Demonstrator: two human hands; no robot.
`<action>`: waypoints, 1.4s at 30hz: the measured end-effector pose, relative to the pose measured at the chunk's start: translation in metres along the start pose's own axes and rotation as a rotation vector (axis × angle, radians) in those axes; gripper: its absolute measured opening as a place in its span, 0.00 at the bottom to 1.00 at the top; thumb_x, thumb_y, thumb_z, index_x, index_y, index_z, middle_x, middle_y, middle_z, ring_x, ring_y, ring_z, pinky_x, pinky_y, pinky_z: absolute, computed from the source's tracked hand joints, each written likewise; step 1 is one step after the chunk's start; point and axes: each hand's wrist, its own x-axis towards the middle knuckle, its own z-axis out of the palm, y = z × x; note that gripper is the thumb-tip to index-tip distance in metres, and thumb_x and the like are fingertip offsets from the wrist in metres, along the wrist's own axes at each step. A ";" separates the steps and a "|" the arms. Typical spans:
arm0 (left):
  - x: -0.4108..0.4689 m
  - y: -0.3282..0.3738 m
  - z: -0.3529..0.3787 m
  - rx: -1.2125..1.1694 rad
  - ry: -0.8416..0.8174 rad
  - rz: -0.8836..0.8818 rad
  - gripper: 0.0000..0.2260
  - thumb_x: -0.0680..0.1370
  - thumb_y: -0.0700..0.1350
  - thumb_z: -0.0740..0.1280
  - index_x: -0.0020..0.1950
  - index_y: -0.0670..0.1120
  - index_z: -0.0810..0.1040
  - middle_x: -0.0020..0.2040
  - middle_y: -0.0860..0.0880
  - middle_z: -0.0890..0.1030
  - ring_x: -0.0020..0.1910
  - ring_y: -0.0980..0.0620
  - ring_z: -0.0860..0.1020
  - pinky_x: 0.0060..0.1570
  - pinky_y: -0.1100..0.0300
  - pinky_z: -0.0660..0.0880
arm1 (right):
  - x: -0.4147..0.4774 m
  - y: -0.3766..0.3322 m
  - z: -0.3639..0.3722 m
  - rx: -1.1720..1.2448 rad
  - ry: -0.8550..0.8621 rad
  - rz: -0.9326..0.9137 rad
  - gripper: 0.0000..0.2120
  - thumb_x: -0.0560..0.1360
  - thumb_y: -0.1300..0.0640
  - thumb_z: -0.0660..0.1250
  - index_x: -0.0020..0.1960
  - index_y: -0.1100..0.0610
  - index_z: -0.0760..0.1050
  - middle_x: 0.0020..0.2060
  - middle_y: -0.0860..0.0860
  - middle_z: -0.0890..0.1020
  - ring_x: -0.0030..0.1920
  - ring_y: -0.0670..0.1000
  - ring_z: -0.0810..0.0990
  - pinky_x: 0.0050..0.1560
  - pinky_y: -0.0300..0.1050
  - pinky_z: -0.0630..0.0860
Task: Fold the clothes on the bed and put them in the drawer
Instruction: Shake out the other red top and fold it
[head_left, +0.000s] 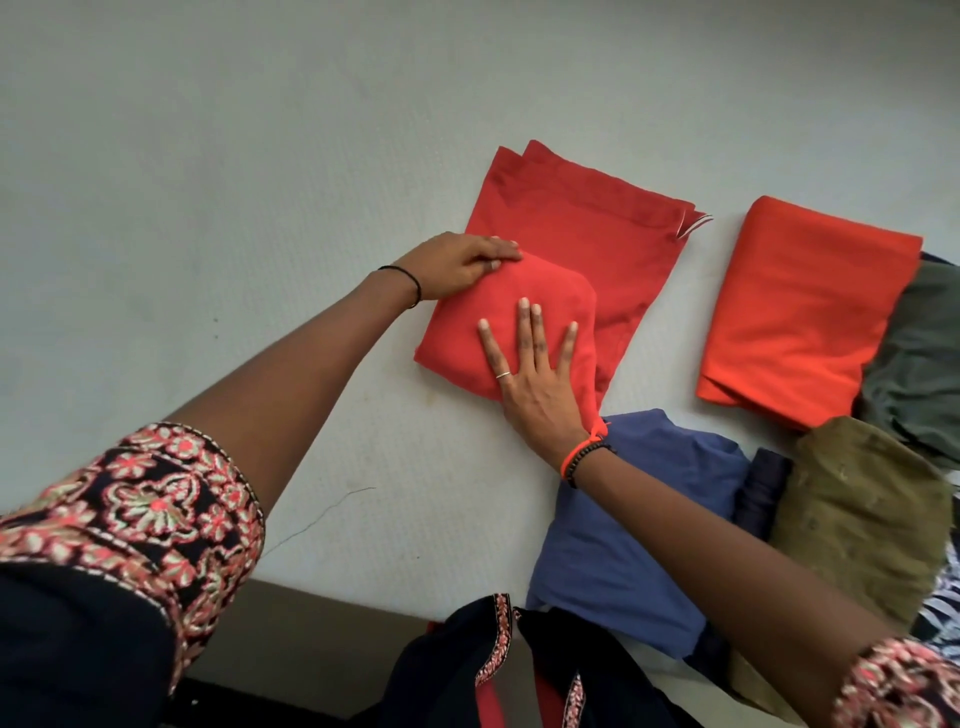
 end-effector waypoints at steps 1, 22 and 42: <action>0.002 0.001 -0.002 0.011 -0.021 -0.005 0.16 0.82 0.42 0.58 0.69 0.50 0.72 0.72 0.52 0.69 0.73 0.54 0.64 0.73 0.58 0.57 | 0.001 -0.001 -0.002 0.006 -0.017 0.008 0.30 0.79 0.62 0.52 0.78 0.53 0.46 0.74 0.69 0.53 0.75 0.66 0.51 0.66 0.75 0.53; 0.025 0.003 -0.043 -0.769 0.216 -0.520 0.25 0.82 0.60 0.46 0.51 0.49 0.79 0.44 0.51 0.80 0.42 0.54 0.76 0.44 0.62 0.72 | 0.114 0.128 -0.149 1.368 -0.814 0.524 0.13 0.72 0.66 0.56 0.43 0.58 0.79 0.32 0.55 0.81 0.29 0.50 0.78 0.31 0.37 0.77; 0.056 0.102 0.080 -1.587 0.578 -0.491 0.23 0.72 0.52 0.73 0.65 0.51 0.71 0.63 0.53 0.77 0.61 0.55 0.76 0.65 0.53 0.71 | 0.176 0.224 -0.108 1.119 -0.585 0.430 0.18 0.72 0.40 0.68 0.57 0.49 0.77 0.54 0.48 0.83 0.51 0.49 0.83 0.52 0.46 0.78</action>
